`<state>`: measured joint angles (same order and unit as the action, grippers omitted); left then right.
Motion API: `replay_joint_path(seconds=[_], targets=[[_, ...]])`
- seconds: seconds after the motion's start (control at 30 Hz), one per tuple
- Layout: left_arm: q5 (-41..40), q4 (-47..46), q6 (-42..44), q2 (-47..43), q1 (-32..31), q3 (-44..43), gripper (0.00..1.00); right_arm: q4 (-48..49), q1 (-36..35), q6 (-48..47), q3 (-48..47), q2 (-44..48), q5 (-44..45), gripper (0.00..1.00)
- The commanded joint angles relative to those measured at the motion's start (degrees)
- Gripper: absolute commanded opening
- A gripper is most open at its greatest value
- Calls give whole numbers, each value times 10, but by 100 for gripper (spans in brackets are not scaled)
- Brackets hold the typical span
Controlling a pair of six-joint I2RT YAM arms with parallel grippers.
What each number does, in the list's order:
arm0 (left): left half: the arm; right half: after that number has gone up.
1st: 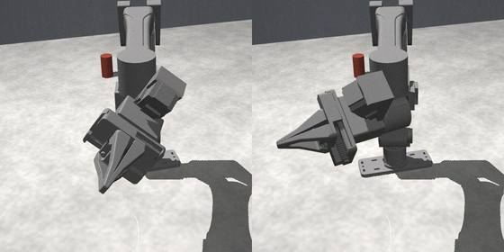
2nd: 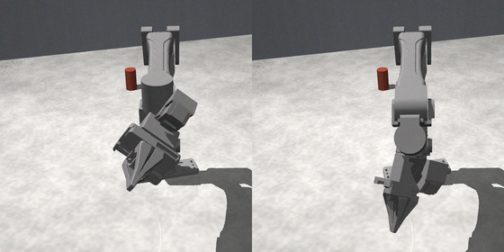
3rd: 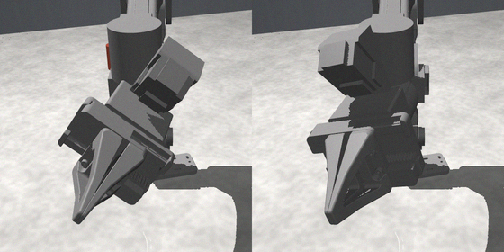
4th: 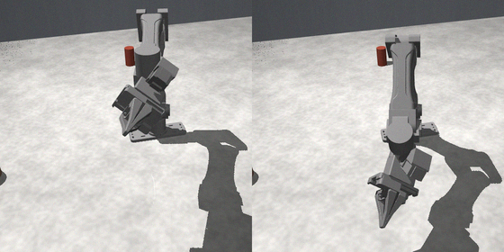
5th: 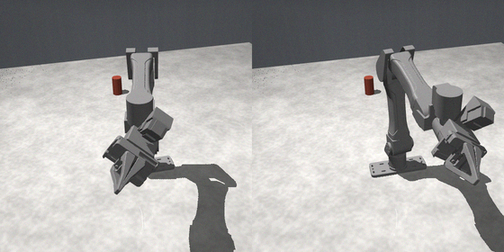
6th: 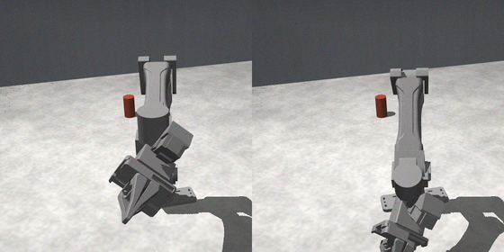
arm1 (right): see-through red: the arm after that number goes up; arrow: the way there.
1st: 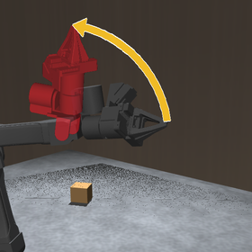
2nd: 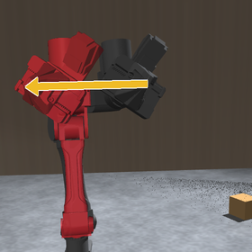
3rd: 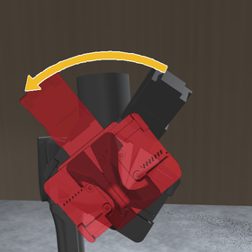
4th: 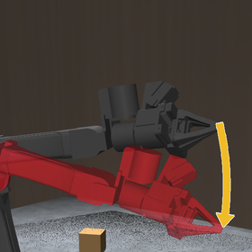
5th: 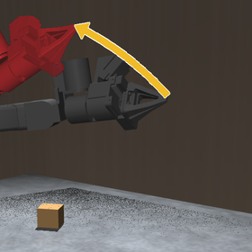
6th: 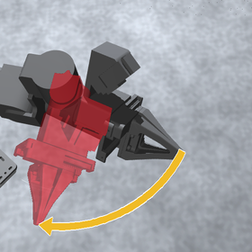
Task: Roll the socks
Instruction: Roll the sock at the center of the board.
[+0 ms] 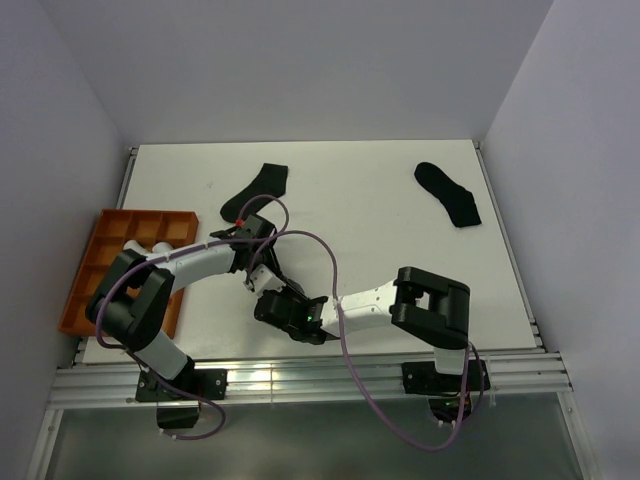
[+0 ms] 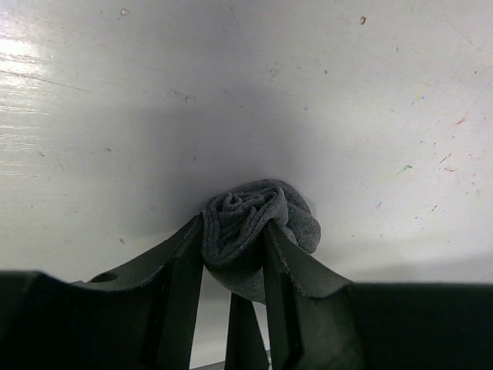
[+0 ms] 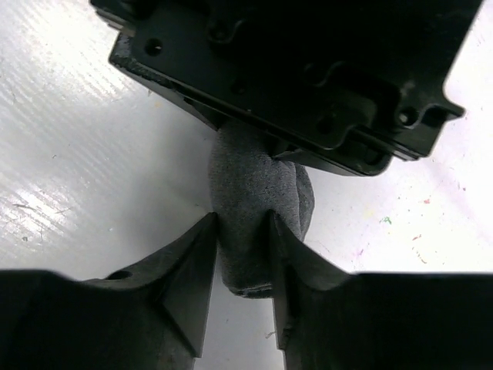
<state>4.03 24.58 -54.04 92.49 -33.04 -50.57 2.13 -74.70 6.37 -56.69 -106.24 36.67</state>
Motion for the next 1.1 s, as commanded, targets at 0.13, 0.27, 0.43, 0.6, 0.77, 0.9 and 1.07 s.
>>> replay_joint_path(seconds=[0.13,0.27,0.43,0.6,0.77,0.9,1.07], targets=[[-33,42,31,22,-2,6,39,-34,5,4,3,2,30,49],[-34,43,34,24,-2,3,39,-34,5,5,3,-10,14,50],[-30,42,39,27,-2,-3,39,-61,9,23,-4,-38,17,44],[-25,28,57,6,-2,-6,44,-83,33,52,1,-50,5,24],[-24,7,54,-40,2,-2,55,-68,74,63,22,-21,-88,0],[-24,-11,29,-74,15,3,64,-35,103,79,44,9,-193,0],[-65,-19,-35,-144,47,33,71,1,152,108,71,45,-341,0]])
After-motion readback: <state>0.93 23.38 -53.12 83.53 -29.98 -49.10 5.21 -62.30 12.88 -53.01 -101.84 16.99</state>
